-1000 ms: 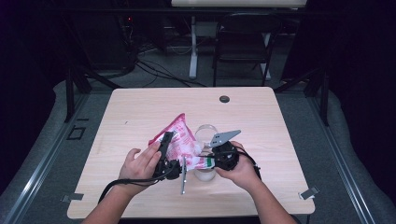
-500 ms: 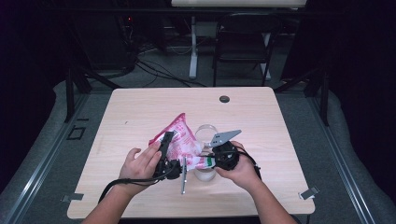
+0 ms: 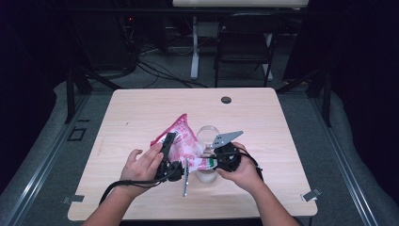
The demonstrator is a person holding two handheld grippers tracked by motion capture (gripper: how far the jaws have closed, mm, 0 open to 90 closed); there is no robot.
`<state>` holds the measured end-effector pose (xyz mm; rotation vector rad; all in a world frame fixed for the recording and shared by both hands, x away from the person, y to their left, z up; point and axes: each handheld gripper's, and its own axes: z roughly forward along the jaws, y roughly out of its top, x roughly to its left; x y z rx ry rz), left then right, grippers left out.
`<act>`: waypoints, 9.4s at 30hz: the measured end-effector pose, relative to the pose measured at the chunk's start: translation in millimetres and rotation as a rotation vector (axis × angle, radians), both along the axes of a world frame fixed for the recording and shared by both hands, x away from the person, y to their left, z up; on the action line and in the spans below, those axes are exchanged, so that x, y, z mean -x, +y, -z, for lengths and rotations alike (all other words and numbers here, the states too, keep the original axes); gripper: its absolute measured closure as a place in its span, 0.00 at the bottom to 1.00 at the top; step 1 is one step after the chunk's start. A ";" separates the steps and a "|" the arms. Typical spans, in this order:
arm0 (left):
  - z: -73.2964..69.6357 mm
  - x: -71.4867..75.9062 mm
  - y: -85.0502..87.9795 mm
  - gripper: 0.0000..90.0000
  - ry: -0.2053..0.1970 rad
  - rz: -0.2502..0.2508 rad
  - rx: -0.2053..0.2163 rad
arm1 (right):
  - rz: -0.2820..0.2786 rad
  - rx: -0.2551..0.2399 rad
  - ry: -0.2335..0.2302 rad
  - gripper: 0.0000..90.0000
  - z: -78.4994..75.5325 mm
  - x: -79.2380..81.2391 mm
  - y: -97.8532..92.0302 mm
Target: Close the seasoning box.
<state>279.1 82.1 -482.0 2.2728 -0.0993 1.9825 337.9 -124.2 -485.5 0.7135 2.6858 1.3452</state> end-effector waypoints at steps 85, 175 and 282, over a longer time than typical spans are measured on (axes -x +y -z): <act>-11.6 -1.5 -6.9 0.73 0.049 0.007 -0.139 | 0.015 0.029 0.012 1.00 3.5 -2.1 -1.3; -10.8 -6.4 -0.7 0.70 0.165 -0.027 -0.166 | 0.024 0.061 -0.004 1.00 0.8 -1.1 -1.7; 25.2 -9.3 24.8 0.82 0.350 -0.126 0.239 | 0.038 -0.003 -0.046 1.00 -9.9 7.5 11.1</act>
